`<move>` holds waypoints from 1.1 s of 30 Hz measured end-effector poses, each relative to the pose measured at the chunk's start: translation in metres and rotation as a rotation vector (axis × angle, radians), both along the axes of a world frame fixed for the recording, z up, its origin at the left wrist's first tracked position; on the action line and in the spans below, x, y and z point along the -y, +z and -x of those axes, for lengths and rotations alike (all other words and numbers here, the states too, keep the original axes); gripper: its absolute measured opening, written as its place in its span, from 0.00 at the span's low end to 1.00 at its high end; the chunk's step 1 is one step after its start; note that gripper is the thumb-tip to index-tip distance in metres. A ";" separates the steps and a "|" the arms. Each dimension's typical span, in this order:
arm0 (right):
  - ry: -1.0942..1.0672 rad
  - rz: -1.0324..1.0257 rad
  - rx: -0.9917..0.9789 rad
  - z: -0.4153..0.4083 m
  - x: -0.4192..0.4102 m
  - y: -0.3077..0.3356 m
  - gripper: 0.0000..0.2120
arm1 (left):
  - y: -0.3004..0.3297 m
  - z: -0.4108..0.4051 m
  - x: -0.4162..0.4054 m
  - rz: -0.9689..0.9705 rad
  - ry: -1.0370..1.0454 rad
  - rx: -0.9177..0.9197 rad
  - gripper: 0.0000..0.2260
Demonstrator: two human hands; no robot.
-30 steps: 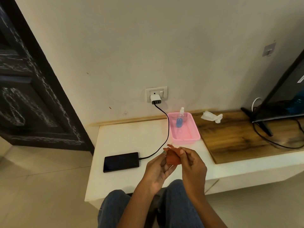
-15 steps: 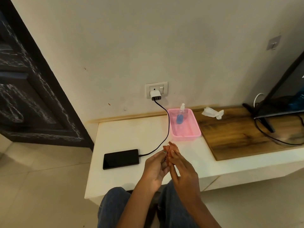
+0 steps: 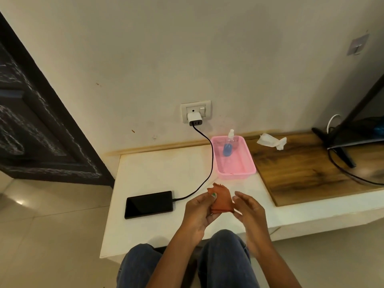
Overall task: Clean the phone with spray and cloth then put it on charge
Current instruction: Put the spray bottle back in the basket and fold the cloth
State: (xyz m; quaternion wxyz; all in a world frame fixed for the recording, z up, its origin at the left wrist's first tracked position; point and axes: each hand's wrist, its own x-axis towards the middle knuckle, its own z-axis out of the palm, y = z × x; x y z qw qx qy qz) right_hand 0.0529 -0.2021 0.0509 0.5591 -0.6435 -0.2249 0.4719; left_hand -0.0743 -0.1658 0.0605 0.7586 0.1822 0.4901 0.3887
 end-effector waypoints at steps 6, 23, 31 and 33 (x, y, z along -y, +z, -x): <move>0.183 0.138 -0.241 -0.026 -0.026 -0.020 0.13 | -0.015 -0.012 -0.024 -0.049 -0.070 -0.134 0.09; 0.036 0.183 0.319 -0.100 -0.186 -0.048 0.11 | -0.049 -0.119 -0.176 0.038 -0.223 -0.290 0.17; 0.060 0.309 0.295 -0.103 -0.208 -0.070 0.10 | -0.067 -0.124 -0.196 0.060 -0.319 -0.321 0.14; 0.134 0.339 0.266 -0.106 -0.210 -0.073 0.12 | -0.067 -0.125 -0.197 0.073 -0.320 -0.327 0.11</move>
